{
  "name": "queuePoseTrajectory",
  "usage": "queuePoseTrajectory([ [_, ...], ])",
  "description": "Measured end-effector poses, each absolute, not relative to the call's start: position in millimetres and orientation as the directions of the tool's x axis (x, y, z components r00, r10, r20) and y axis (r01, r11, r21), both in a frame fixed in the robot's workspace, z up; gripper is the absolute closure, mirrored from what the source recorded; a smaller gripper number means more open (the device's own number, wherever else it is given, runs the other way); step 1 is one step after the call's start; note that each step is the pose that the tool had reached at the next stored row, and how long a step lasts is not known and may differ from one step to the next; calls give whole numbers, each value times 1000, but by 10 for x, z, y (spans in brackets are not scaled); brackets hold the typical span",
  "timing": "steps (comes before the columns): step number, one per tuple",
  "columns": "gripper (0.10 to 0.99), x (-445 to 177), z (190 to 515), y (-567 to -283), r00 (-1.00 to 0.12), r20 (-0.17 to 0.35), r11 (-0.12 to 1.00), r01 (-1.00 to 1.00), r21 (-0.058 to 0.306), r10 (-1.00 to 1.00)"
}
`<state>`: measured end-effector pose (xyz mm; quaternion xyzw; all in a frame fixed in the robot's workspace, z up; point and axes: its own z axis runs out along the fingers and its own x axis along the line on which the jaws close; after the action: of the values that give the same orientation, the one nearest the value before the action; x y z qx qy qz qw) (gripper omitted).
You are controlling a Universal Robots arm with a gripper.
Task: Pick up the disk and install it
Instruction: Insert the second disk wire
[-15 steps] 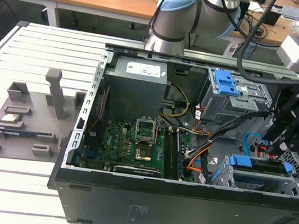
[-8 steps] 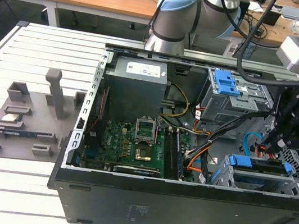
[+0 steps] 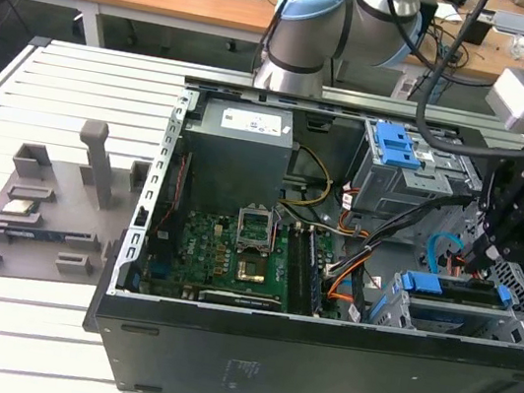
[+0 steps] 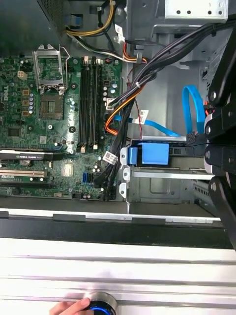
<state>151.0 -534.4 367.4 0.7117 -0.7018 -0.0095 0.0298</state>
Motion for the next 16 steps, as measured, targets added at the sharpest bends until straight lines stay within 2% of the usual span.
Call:
queuePoseTrajectory([
  [16,980,1533,3458,-5357,15,33,-13,-998,56,-999],
])
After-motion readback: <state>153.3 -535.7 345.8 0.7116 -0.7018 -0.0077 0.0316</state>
